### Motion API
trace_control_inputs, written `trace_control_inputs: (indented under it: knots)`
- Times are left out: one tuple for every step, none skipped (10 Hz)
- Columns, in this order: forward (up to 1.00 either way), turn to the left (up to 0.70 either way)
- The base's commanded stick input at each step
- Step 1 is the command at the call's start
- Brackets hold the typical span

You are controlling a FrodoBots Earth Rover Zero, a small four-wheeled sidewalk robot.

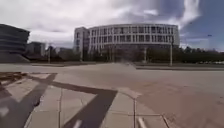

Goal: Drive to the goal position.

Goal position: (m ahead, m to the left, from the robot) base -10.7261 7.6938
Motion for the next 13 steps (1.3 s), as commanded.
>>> trace_control_inputs:
  knots:
    - [1.00, 0.00]
    - [1.00, 0.00]
    - [1.00, 0.00]
    - [1.00, 0.00]
    - [1.00, 0.00]
    - [1.00, 0.00]
    - [1.00, 0.08]
    - [1.00, 0.29]
    - [1.00, 0.36]
    - [1.00, 0.40]
    - [1.00, 0.40]
    - [1.00, 0.24]
    - [1.00, 0.06]
